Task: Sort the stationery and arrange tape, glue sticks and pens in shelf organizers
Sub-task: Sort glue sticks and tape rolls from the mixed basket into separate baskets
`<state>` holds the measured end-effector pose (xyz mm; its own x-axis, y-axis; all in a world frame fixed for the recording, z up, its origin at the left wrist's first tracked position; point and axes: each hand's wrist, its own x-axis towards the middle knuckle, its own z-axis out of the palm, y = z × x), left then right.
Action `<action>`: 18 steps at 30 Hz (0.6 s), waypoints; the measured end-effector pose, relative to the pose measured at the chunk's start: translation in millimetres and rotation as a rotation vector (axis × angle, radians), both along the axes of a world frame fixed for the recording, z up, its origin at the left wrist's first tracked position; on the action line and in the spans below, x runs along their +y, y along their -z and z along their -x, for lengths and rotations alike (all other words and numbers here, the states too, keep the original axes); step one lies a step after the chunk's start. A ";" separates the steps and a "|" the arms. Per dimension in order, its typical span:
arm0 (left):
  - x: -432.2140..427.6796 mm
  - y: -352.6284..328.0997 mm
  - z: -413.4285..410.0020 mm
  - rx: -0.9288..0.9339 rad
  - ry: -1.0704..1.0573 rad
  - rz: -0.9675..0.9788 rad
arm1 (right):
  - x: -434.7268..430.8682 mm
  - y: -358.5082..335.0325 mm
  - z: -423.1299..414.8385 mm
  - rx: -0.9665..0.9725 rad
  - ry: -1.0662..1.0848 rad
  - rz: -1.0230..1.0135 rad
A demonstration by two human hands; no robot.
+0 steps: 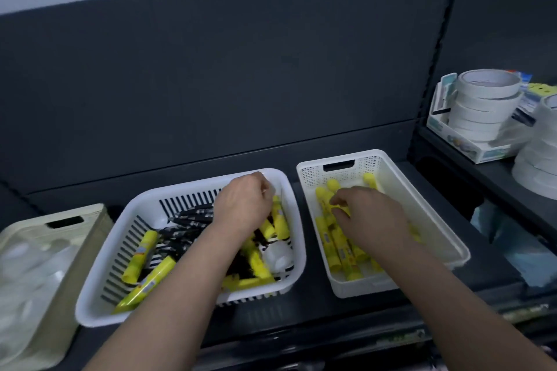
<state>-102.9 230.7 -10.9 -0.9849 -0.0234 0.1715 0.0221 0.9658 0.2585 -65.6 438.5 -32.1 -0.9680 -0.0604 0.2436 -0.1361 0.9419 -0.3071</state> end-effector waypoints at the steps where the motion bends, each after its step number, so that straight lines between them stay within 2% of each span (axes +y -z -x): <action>1: -14.0 -0.8 -4.4 -0.012 -0.017 -0.008 | -10.9 -0.8 -0.2 0.017 -0.025 0.004; 8: -77.6 -1.1 -28.5 -0.092 -0.012 -0.051 | -71.7 -0.9 -4.7 0.065 -0.153 0.042; 15: -88.9 9.3 -18.2 -0.093 0.034 -0.027 | -79.4 3.1 -6.6 0.041 -0.106 -0.007; 18: -89.8 14.3 -7.7 -0.168 0.120 0.062 | -82.4 2.0 -9.4 0.037 -0.076 -0.029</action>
<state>-95.2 141.0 -25.2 -0.9948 0.1015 0.0026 0.0998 0.9729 0.2088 -56.2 356.1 -34.1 -0.9508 -0.1410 0.2760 -0.2182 0.9370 -0.2729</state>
